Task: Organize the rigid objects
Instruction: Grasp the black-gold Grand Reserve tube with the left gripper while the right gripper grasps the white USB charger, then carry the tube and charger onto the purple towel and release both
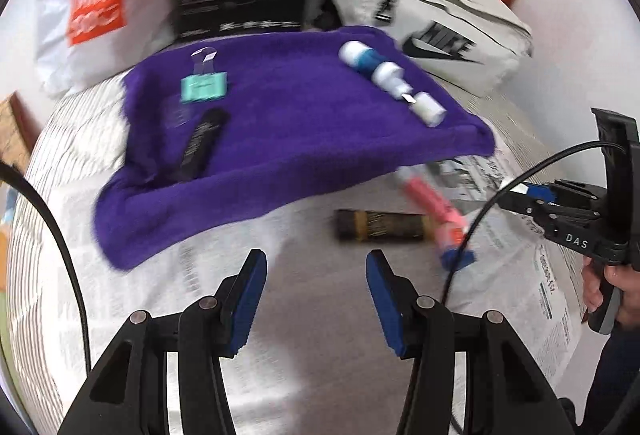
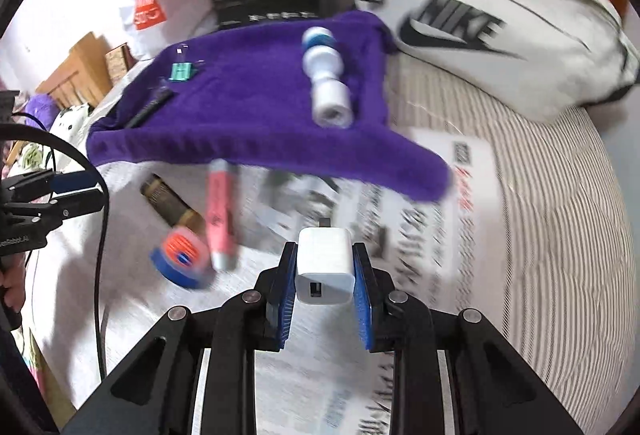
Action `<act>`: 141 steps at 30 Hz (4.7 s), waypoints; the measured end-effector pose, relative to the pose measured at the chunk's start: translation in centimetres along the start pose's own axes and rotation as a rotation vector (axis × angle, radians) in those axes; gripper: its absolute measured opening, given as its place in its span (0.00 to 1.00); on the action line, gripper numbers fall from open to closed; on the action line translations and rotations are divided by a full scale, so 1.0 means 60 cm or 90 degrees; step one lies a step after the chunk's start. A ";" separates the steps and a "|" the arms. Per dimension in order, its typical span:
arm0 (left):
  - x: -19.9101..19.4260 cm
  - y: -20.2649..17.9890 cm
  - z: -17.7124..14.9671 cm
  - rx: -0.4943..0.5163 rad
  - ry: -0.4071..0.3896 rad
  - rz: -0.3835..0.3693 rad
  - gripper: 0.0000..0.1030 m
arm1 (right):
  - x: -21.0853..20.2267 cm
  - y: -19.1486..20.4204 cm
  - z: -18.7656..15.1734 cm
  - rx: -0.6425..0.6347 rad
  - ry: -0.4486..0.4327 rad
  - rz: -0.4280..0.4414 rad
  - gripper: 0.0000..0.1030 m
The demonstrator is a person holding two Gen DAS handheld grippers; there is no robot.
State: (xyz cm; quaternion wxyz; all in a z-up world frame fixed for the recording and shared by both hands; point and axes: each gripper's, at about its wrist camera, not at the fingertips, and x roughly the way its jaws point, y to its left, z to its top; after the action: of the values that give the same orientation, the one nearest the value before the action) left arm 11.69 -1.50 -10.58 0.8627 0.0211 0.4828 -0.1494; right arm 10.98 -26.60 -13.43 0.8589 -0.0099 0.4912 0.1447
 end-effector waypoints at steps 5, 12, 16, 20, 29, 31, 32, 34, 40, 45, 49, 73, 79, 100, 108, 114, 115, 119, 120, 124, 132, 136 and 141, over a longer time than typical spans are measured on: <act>0.023 -0.046 0.019 0.071 0.010 0.017 0.48 | -0.004 -0.018 -0.026 -0.004 0.007 0.004 0.25; 0.053 -0.083 0.035 0.192 0.021 0.021 0.48 | -0.009 -0.029 -0.042 0.003 0.004 0.026 0.25; 0.076 -0.097 0.039 0.282 0.049 0.017 0.54 | -0.011 -0.031 -0.042 0.001 0.004 0.030 0.25; 0.090 -0.109 0.037 0.367 0.058 0.021 0.66 | -0.008 -0.035 -0.043 0.009 0.004 0.040 0.26; 0.099 -0.094 0.053 0.334 0.070 -0.077 0.42 | -0.003 -0.041 -0.043 0.019 0.011 0.058 0.26; 0.093 -0.096 0.045 0.334 0.063 -0.067 0.31 | -0.003 -0.038 -0.043 0.016 0.013 0.054 0.26; 0.089 -0.097 0.039 0.328 0.060 -0.061 0.29 | -0.003 -0.036 -0.042 0.012 0.013 0.049 0.26; 0.080 -0.095 0.028 0.317 0.056 -0.052 0.25 | -0.002 -0.034 -0.040 0.008 0.015 0.044 0.26; 0.041 -0.043 -0.018 0.211 0.040 -0.018 0.25 | 0.000 -0.033 -0.039 0.004 0.019 0.042 0.26; 0.026 0.003 -0.037 0.144 0.029 0.013 0.25 | 0.003 -0.032 -0.037 0.003 0.018 0.041 0.28; 0.032 0.000 -0.044 0.145 0.017 0.048 0.26 | 0.004 -0.027 -0.038 -0.006 0.017 0.033 0.29; 0.045 0.001 -0.058 0.125 -0.075 0.042 0.33 | 0.008 -0.017 -0.039 -0.009 0.002 0.027 0.38; 0.045 0.008 -0.050 0.127 -0.065 0.017 0.32 | 0.008 -0.019 -0.039 -0.005 0.001 0.029 0.38; 0.064 -0.018 -0.013 0.175 0.014 0.017 0.22 | 0.004 -0.022 -0.045 -0.022 -0.006 0.017 0.26; 0.061 -0.019 -0.012 0.164 0.023 0.019 0.22 | 0.004 -0.030 -0.045 -0.004 -0.008 0.032 0.26; 0.042 -0.010 -0.023 0.139 0.018 0.017 0.22 | -0.008 -0.024 -0.032 -0.008 -0.014 0.055 0.26; 0.037 -0.008 -0.024 0.136 0.017 0.017 0.22 | -0.010 -0.021 -0.027 -0.012 -0.015 0.056 0.26; 0.017 0.005 -0.022 0.120 0.004 0.022 0.22 | -0.017 -0.009 -0.011 -0.028 -0.023 0.061 0.26; 0.012 0.009 -0.022 0.116 0.001 0.024 0.22 | -0.018 -0.006 -0.007 -0.032 -0.024 0.063 0.26; -0.007 0.024 -0.018 0.100 -0.012 0.031 0.22 | -0.023 0.008 0.006 -0.048 -0.029 0.072 0.26; -0.038 0.058 0.000 0.056 -0.045 0.038 0.22 | -0.025 0.042 0.047 -0.076 -0.047 0.102 0.26; -0.045 0.071 0.016 0.047 -0.051 0.041 0.22 | -0.022 0.056 0.071 -0.086 -0.056 0.110 0.26; -0.042 0.084 0.043 0.039 -0.054 0.044 0.22 | -0.013 0.061 0.108 -0.087 -0.062 0.124 0.26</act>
State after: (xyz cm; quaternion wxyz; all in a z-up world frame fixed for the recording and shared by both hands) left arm 14.00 3.43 -7.66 0.8862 0.0577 0.4397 -0.1345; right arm 15.11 -22.22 -8.93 0.8607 -0.0135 0.4369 0.2609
